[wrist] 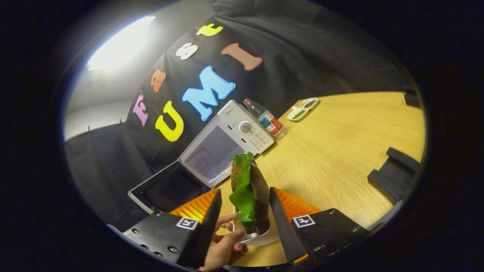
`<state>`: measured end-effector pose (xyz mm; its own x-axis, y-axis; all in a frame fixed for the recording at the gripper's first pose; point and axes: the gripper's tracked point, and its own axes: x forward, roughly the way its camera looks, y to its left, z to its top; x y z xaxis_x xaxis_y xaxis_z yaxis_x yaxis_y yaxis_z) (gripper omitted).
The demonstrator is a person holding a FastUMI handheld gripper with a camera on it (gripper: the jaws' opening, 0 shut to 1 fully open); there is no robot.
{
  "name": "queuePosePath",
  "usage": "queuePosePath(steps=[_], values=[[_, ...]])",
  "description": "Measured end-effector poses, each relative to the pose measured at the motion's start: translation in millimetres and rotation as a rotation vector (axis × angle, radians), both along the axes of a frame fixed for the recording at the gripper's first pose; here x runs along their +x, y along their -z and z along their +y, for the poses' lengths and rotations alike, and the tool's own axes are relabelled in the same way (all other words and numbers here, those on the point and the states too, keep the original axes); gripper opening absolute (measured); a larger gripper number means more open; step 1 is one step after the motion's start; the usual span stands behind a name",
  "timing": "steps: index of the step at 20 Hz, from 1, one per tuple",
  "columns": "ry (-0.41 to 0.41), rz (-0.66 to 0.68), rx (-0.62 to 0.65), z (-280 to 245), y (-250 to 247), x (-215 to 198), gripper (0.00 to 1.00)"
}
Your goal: Open the microwave, put the food inside, and close the microwave door.
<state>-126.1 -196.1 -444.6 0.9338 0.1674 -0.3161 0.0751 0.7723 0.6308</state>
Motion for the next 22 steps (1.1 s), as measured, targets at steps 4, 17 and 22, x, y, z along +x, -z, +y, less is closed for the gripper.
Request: queuePosePath(steps=[4,17,22], values=[[-0.017,-0.024,-0.053,7,-3,-1,0.41],[-0.085,-0.077,-0.073,44,-68,36,0.29],[-0.148,-0.074,-0.029,97,-82,105,0.29]])
